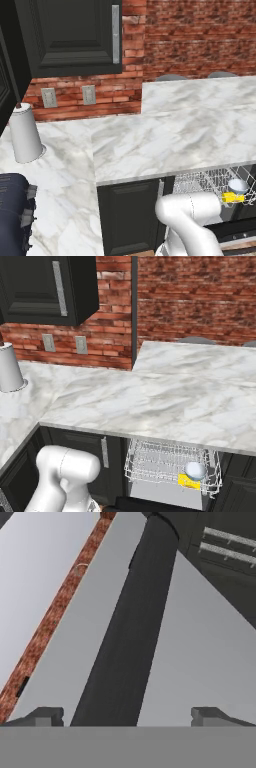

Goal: Pick up the cup and bowl from the counter, place them in the dishwasher, and close the dishwasher door.

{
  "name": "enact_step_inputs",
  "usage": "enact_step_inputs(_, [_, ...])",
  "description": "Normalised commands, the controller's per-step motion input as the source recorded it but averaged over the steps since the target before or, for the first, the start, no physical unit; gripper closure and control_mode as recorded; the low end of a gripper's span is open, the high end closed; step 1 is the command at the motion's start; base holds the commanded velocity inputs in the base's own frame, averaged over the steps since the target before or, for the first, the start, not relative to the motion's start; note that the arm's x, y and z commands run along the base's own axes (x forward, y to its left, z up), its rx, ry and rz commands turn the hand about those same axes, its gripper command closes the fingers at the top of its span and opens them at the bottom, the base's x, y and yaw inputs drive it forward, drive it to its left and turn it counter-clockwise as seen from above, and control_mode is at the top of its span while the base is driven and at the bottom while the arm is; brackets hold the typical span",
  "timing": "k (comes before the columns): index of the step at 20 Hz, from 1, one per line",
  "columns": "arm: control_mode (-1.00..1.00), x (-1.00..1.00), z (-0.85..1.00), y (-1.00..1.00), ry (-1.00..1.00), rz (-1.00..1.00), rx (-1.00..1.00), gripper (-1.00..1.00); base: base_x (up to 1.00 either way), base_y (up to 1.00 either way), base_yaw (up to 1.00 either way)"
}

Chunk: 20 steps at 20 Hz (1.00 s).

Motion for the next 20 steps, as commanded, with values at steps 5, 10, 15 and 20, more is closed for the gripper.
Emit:
enact_step_inputs(5, [-1.0, 1.0, 0.68, 0.64, -0.09, 0.0, 0.01, -1.0, 0.0, 0.0, 0.0])
enact_step_inputs(10, [-1.0, 1.0, 0.16, 0.41, -0.05, 0.0, 0.0, -1.0, 0.0, 0.0, 0.0])
enact_step_inputs(15, [-1.0, 1.0, 0.0, 0.11, -0.03, 0.0, 0.0, -1.0, 0.0, 0.0, 0.0])
enact_step_inputs(20, [-1.0, 1.0, 0.0, 0.0, -0.02, 0.0, 0.0, -1.0, 0.0, 0.0, 0.0])
